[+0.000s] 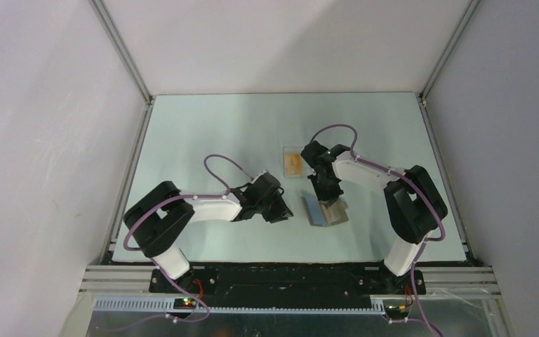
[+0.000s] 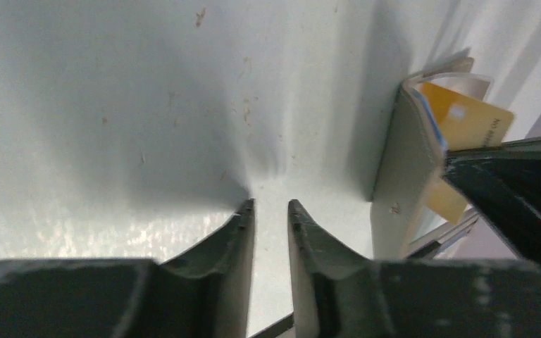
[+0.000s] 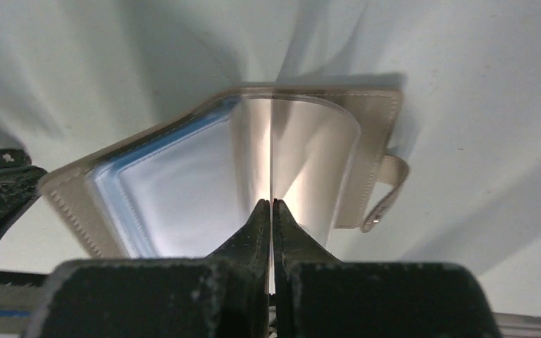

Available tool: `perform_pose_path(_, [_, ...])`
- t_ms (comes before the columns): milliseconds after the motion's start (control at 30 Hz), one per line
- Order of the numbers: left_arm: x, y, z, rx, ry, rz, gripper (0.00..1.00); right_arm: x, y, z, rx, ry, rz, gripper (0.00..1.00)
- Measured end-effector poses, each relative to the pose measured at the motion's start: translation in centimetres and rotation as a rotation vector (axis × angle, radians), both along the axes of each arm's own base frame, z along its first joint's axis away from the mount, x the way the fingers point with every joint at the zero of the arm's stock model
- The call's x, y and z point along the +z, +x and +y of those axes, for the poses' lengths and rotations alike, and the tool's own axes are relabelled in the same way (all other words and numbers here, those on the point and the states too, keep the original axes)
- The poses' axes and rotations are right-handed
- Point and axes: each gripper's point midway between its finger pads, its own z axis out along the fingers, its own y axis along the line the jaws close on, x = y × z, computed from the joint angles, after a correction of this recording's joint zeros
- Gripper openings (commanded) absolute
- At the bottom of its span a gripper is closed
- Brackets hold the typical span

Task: Put the credit cards into the card holder
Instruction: Insert the credit card into the card slot.

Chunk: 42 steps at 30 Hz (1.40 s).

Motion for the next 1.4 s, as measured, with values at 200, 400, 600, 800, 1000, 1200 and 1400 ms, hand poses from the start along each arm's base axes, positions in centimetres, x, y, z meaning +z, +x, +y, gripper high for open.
perform_pose_path(200, [2.9,0.2,0.3,-0.030,-0.046,-0.075,0.68,0.5,-1.0,1.8,0.006,0.113,0.042,0.00])
perform_pose_path(400, [5.6,0.6,-1.1,-0.068,-0.154,-0.133,0.73,0.7,-1.3,2.9,-0.007,0.184,0.069,0.00])
perform_pose_path(600, [2.7,0.4,-1.7,-0.089,-0.120,-0.074,0.69,0.3,-0.8,1.9,-0.060,0.201,0.085,0.00])
perform_pose_path(800, [2.1,0.7,-2.7,-0.105,-0.106,-0.055,0.61,-0.2,-0.5,0.6,-0.112,0.212,0.105,0.00])
perform_pose_path(1000, [1.5,1.9,-3.9,-0.125,-0.039,-0.043,0.63,-0.2,-0.7,0.9,-0.112,0.233,0.120,0.00])
perform_pose_path(1200, [1.6,2.0,-4.6,-0.144,-0.062,-0.055,0.58,-0.4,-0.8,0.9,-0.120,0.246,0.139,0.00])
perform_pose_path(1400, [1.3,1.4,-4.8,-0.156,-0.113,-0.059,0.43,-0.4,-0.8,1.1,-0.119,0.261,0.151,0.00])
